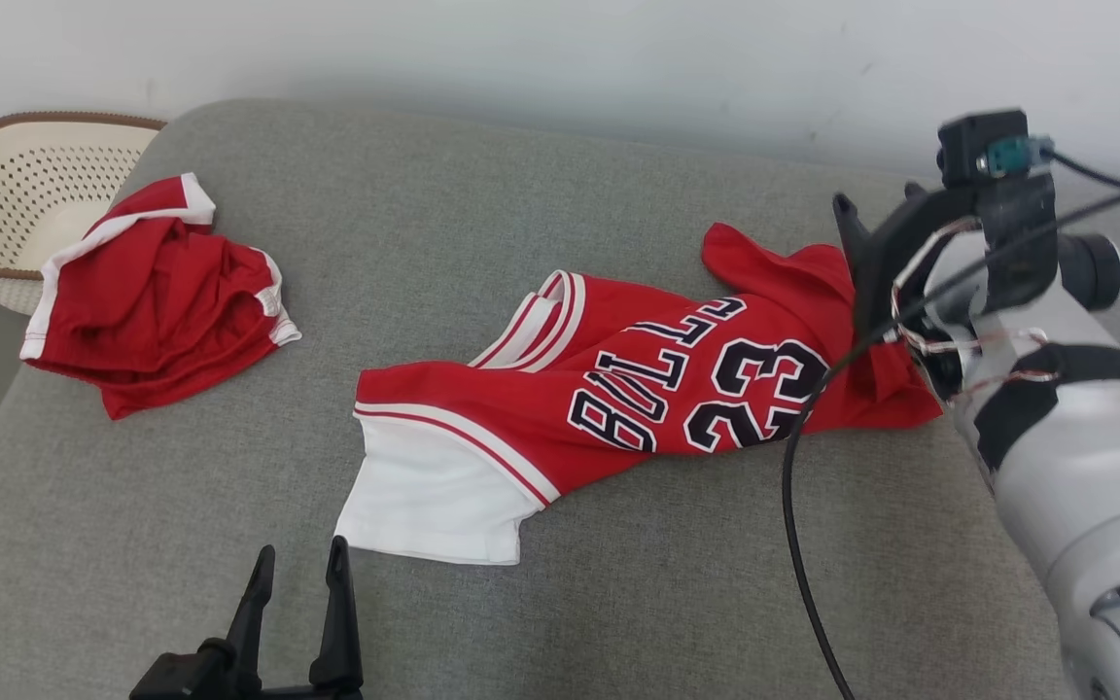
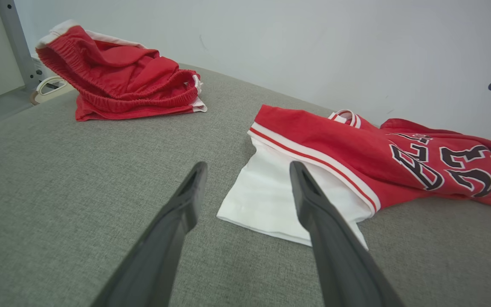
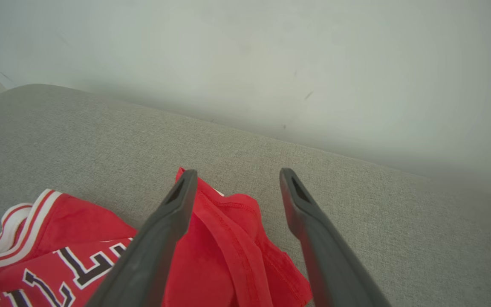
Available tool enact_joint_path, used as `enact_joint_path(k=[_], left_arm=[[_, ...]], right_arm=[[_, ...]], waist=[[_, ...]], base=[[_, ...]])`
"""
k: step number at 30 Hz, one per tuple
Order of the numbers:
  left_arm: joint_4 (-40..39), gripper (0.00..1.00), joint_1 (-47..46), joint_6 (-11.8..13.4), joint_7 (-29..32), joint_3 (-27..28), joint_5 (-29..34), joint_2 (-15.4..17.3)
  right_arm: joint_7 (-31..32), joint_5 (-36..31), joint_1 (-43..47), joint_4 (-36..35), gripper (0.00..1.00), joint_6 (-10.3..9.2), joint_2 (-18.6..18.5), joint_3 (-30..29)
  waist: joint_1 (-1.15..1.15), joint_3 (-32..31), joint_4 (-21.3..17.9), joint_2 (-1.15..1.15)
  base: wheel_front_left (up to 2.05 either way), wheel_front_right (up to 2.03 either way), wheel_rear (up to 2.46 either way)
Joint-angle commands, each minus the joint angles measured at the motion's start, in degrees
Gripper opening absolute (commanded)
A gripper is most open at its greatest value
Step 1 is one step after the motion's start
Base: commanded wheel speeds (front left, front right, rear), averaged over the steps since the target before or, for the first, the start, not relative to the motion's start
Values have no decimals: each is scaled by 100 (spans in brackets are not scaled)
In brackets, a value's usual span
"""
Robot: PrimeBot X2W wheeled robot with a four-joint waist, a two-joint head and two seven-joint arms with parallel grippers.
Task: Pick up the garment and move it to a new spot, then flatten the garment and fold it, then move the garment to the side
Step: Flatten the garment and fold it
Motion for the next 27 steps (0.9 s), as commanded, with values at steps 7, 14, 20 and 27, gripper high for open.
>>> enact_joint_path(k=[7, 14, 20, 27], left_arm=[[-152, 100, 224, -1, -24, 160, 141, -1], [-299, 100, 302, 23, -24, 291, 203, -1], [-373, 100, 240, 10, -24, 283, 209, -1], [-364, 100, 160, 22, -24, 274, 217, -1]], right_arm=[[-534, 448, 883, -188, 100, 4, -309, 289], [-757, 907, 1607, -474, 100, 4, -476, 512], [-747, 1194, 1932, -576, 100, 4, -591, 559], [-742, 1369, 2118, -528, 100, 4, -528, 578]], waist=[[0, -136, -105, 0], [0, -116, -196, 0], [0, 4, -169, 0], [0, 137, -100, 0]], base=[[0, 0, 0], [0, 0, 0], [0, 0, 0], [0, 0, 0]])
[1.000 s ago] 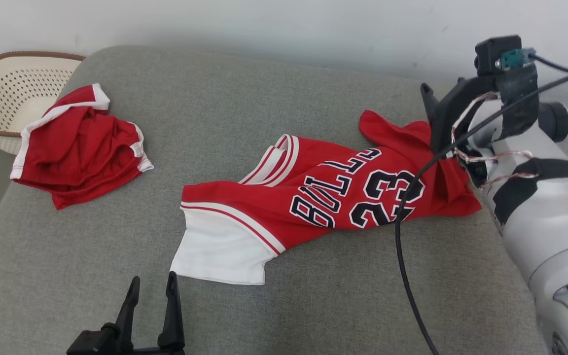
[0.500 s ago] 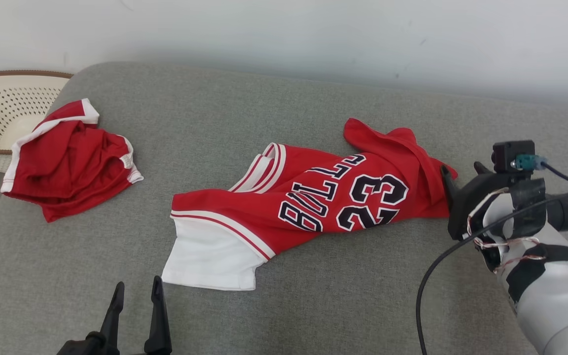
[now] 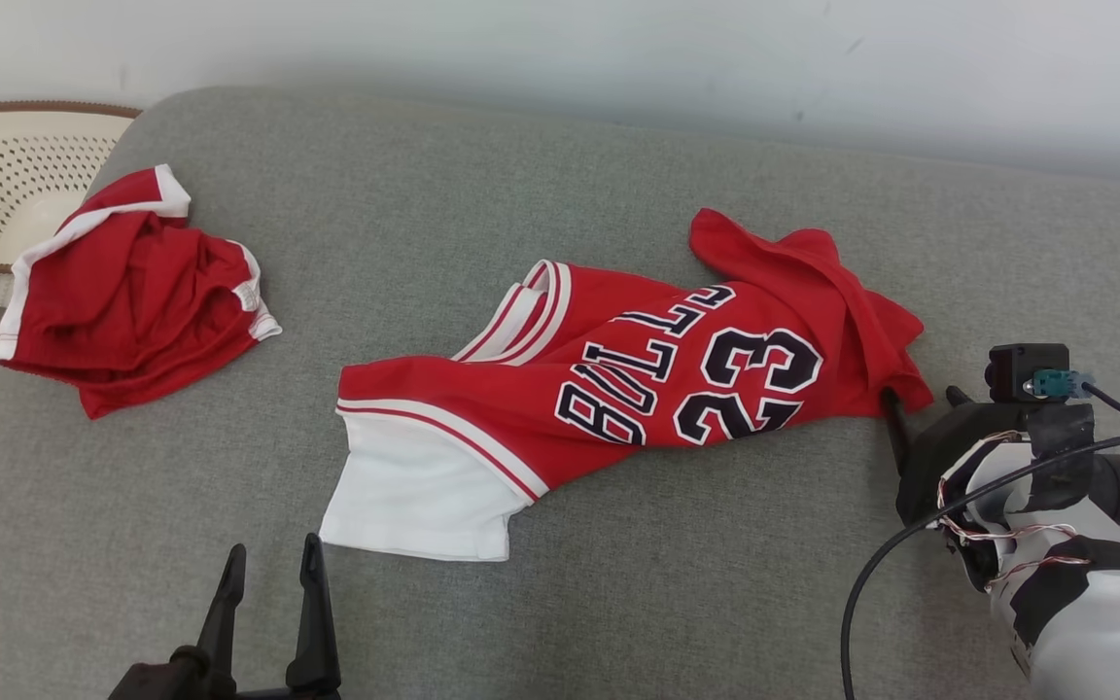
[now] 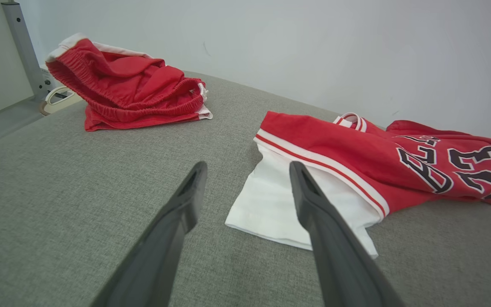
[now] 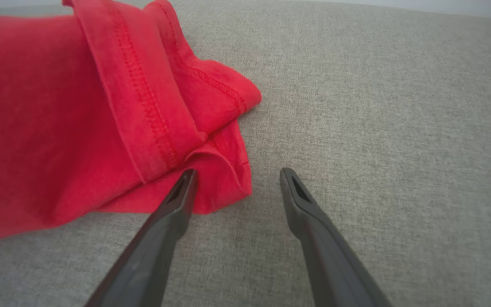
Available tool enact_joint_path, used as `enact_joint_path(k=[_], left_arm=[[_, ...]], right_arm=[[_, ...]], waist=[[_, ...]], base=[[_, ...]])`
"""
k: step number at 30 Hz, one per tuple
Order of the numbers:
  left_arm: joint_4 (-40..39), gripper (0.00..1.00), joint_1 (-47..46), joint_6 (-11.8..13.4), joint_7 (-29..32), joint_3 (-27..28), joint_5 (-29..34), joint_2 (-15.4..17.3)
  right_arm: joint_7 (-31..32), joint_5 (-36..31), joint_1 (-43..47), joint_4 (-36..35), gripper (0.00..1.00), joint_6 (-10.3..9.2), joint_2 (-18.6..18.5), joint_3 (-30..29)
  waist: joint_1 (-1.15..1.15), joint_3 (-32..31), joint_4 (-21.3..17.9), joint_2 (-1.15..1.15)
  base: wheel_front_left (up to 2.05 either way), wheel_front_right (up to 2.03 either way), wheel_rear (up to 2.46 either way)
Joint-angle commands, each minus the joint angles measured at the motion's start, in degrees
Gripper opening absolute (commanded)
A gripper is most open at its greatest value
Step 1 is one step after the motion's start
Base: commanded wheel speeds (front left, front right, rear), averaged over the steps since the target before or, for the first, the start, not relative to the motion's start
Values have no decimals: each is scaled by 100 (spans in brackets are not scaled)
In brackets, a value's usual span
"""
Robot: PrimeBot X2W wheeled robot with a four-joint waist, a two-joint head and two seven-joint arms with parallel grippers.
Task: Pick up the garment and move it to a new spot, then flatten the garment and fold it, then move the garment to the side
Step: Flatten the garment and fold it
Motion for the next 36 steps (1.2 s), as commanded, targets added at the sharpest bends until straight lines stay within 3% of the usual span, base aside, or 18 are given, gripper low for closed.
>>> enact_joint_path(k=[1, 2, 3, 5, 14, 22, 30, 36], left_arm=[[12, 100, -47, 9, -24, 8, 10, 1], [16, 100, -57, 8, -24, 6, 9, 1], [22, 100, -67, 8, -24, 4, 6, 1], [36, 100, -88, 10, -24, 8, 1, 0], [121, 100, 60, 27, -24, 46, -13, 0], [189, 100, 262, 46, -24, 78, -37, 0], [212, 100, 471, 52, -24, 153, -56, 1], [220, 100, 529, 60, -24, 128, -54, 1]], right_arm=[[2, 38, 94, 16, 97, 3, 21, 15], [2, 55, 116, 37, 49, 3, 26, 18], [-13, 68, 127, 49, 19, 3, 28, 24], [-54, 86, 129, 63, 2, 3, 29, 31], [-384, 307, 329, -161, 0, 3, 36, 70], [-400, 711, 873, -911, 0, 3, -62, 136], [191, 1224, 1921, -2542, 0, 3, -318, -94], [985, 1266, 3111, -4233, 0, 3, -417, -741]], waist=[[-1, 25, 26, 0], [-1, 32, 35, 0], [-1, 35, 43, 0], [-1, 36, 52, 0], [-1, -176, -67, 0], [-1, -478, -247, 0], [-1, -698, -538, 0], [-1, -751, -680, 0]], base=[[0, 0, 0], [0, 0, 0], [0, 0, 0], [0, 0, 0], [0, 0, 0], [0, 0, 0], [0, 0, 0], [0, 0, 0]])
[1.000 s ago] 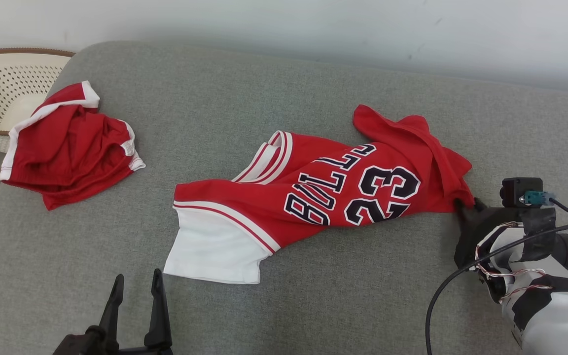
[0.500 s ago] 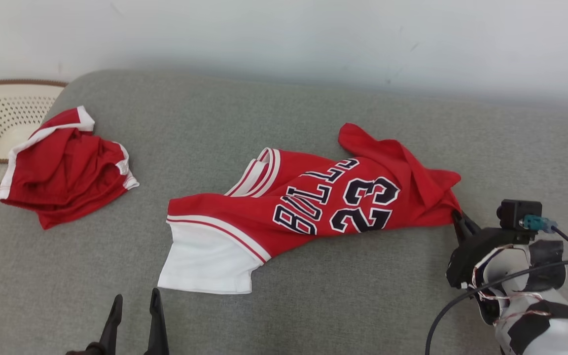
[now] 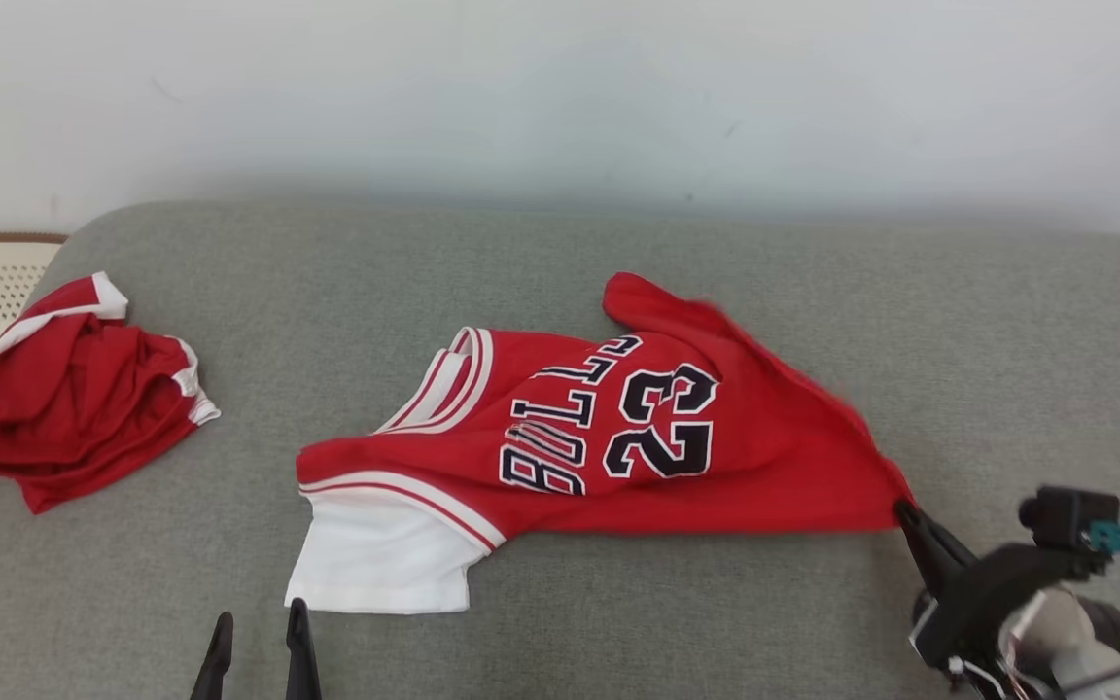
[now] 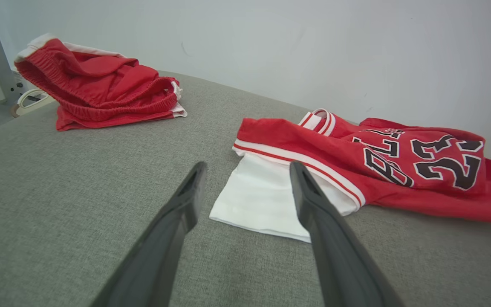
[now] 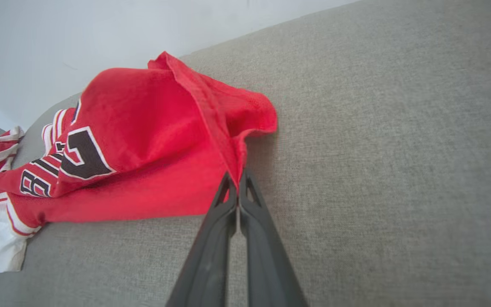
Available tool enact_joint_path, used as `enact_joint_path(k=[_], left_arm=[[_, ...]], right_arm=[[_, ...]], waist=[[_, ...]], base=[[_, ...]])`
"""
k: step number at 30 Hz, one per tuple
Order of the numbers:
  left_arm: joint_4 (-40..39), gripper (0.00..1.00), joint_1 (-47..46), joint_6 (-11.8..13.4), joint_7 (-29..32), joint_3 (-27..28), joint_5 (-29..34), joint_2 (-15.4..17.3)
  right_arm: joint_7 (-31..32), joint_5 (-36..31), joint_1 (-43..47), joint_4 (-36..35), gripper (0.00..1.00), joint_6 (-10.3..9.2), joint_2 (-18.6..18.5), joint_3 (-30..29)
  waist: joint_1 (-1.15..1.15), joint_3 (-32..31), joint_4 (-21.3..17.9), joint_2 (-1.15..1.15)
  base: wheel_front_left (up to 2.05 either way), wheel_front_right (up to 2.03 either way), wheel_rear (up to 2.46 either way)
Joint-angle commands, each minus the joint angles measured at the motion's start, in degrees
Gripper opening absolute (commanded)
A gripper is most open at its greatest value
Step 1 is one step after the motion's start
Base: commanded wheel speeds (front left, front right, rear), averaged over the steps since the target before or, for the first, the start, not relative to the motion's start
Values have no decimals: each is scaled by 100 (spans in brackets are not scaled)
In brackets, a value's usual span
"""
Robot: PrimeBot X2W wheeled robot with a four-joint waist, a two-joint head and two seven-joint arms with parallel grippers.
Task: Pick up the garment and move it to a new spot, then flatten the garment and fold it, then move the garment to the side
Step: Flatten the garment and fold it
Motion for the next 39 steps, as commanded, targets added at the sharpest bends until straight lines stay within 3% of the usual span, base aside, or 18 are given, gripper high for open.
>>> enact_joint_path(k=[1, 10, 11, 12, 13, 14, 15, 29, 39], left_arm=[[9, 100, 101, 23, -24, -6, -47, 2], [1, 100, 85, 18, -24, -33, -82, 2], [3, 100, 82, 19, -24, -28, -82, 2], [9, 100, 77, 17, -24, -25, -83, 2], [16, 100, 71, 10, -24, -22, -83, 2], [27, 100, 65, 2, -24, -18, -82, 3], [33, 100, 57, 4, -24, -16, -78, 1], [2, 100, 70, 5, -24, 59, -59, 1], [-31, 100, 42, -7, -24, 76, 5, 1]], right_arm=[[194, -22, 353, -371, 0, 3, 29, -209], [1528, -813, 2249, -2599, 0, 3, 926, -1550], [1606, -938, 2351, -2750, 26, 3, 1015, -1610], [1668, -1017, 2439, -2841, 39, 3, 1125, -1666], [1721, -1178, 2528, -2911, 42, 3, 1164, -1696], [1728, -1341, 2565, -2992, 85, 3, 1150, -1696], [1705, -1452, 2591, -3050, 100, 3, 1176, -1723], [1083, -2322, 2596, -3416, 100, 3, 1233, -1766], [830, -2910, 2316, -2875, 100, 3, 1062, -1315]], waist=[[1, -45, -66, 0], [1, 19, -130, 0], [1, 28, -143, 0], [1, 33, -153, 0], [1, 36, -155, 0], [1, 36, -155, 0], [1, 36, -156, 0], [1, -14, -125, 0], [1, -9, 35, 0]], base=[[0, 0, 0], [0, 0, 0], [0, 0, 0], [0, 0, 0], [0, 0, 0], [0, 0, 0], [0, 0, 0], [0, 0, 0], [0, 0, 0]])
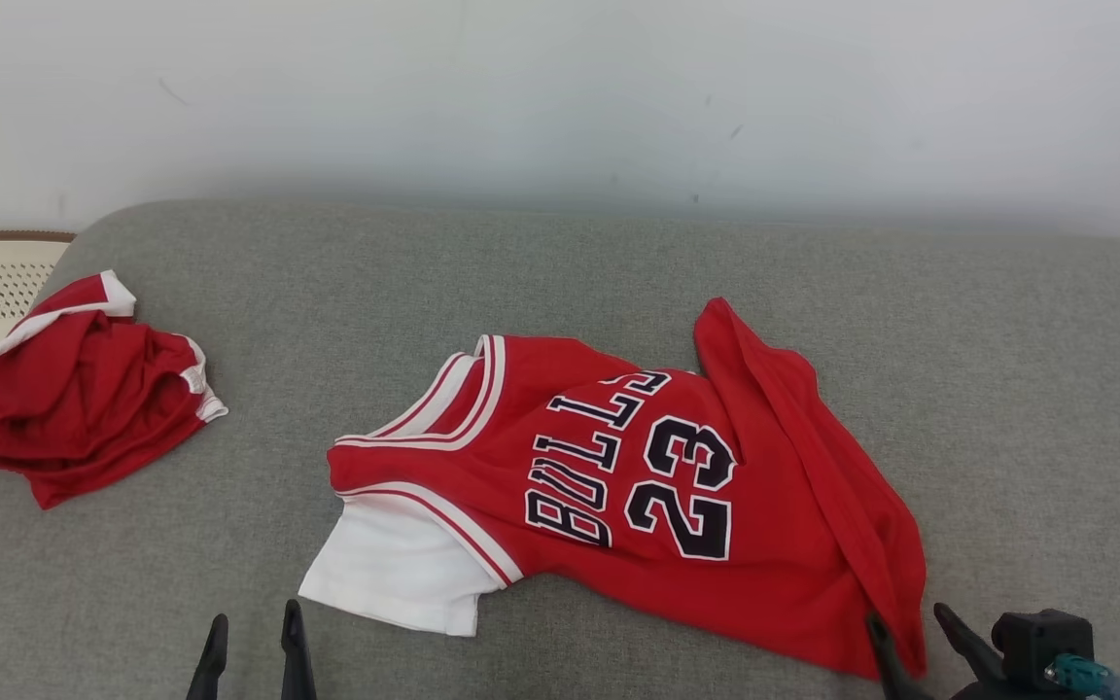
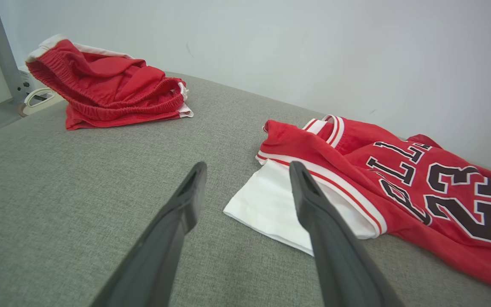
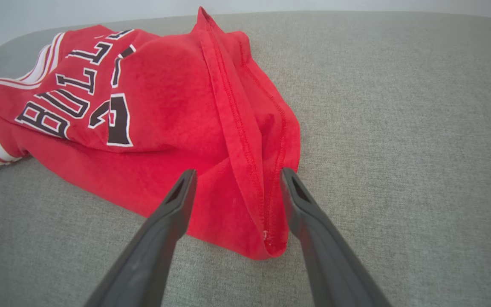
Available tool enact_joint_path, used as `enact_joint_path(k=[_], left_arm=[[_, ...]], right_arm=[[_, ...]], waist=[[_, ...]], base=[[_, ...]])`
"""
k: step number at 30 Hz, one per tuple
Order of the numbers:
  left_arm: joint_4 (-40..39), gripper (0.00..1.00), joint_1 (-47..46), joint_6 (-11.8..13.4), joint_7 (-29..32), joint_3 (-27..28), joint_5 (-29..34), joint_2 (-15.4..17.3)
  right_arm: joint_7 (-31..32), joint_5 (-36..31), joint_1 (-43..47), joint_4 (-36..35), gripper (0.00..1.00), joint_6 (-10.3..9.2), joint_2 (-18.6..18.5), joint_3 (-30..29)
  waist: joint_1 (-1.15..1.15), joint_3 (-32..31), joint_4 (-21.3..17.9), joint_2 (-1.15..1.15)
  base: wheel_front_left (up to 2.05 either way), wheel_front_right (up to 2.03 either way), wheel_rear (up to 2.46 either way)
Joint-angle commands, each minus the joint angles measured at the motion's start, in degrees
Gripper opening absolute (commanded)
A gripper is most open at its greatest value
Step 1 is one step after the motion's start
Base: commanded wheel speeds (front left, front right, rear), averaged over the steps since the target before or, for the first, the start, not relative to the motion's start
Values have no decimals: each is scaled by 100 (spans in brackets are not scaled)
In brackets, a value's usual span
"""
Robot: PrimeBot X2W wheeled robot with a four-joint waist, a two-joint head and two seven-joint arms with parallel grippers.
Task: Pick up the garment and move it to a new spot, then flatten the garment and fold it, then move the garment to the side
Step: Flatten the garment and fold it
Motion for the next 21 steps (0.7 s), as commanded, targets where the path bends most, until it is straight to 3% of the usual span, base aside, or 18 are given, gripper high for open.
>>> enact_joint_path(k=[1, 12, 21], left_arm=[[-9, 100, 5, 1, -24, 25, 19, 1], [-97, 100, 108, 39, -24, 57, 34, 1], [-252, 100, 163, 69, -24, 85, 82, 1]], right_arm=[[-37, -65, -40, 79, 100, 3, -22, 29], [-606, -222, -66, 652, 100, 3, 51, -104], [-1798, -262, 106, 595, 100, 3, 435, -433]], waist=[[0, -2, 20, 0], [0, -16, 3, 0], [0, -109, -104, 0]], base=[[0, 0, 0], [0, 0, 0], [0, 0, 0]])
